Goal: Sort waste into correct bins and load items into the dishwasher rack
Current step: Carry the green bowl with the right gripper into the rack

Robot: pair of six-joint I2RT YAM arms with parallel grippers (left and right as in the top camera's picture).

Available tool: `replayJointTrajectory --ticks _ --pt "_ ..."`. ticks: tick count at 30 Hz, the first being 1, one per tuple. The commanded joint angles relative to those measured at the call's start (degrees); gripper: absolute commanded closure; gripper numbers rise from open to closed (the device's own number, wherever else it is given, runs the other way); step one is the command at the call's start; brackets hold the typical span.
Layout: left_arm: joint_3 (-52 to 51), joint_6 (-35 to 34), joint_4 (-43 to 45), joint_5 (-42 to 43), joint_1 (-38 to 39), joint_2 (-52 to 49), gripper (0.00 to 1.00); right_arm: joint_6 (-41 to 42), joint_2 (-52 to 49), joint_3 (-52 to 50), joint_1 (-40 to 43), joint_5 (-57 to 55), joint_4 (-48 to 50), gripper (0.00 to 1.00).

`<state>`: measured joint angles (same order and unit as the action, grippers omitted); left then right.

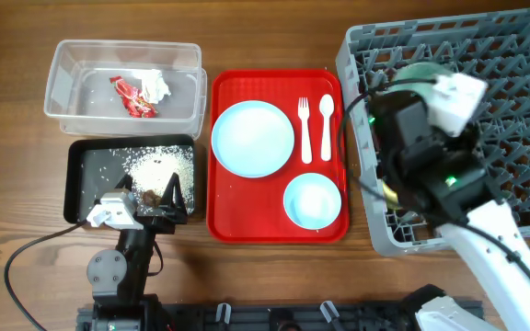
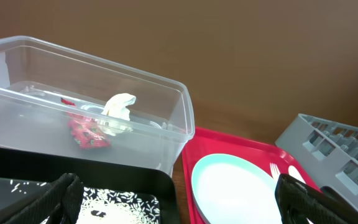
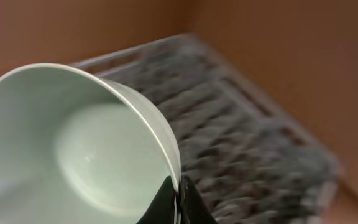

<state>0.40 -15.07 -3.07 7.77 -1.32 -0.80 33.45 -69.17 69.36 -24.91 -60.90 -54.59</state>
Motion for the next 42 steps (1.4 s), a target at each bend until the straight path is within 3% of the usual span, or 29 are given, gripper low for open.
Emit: replayJointTrajectory --ticks 1,5,9,17,27,42 --pt "-0.1 1.2 -0.6 -0.3 -0.5 0.4 0.00 2.2 -4.2 -0.4 6.4 -9.5 3.0 0.96" --pt "-0.1 1.2 -0.6 -0.3 -0.5 0.4 0.00 -10.3 -11.3 -0.4 12.4 -11.6 10.4 0.96" --pt "-0.1 1.2 -0.6 -0.3 -0.5 0.4 0.00 -17.2 -18.3 -0.4 16.6 -11.5 13.6 0.96" --pt "-0.1 1.2 -0.6 -0.3 -0.5 0.4 0.00 -24.6 -28.0 -0.4 19.5 -11.5 16.5 0.96" --pt "-0.1 1.2 -0.6 -0.3 -0.5 0.4 0.00 -37.6 -29.6 -0.5 21.9 -12.3 21.5 0.96" --pt "-0.1 1.2 -0.6 -0.3 -0.5 0.4 0.00 -41.0 -32.9 -0.5 15.5 -9.6 20.9 0.96"
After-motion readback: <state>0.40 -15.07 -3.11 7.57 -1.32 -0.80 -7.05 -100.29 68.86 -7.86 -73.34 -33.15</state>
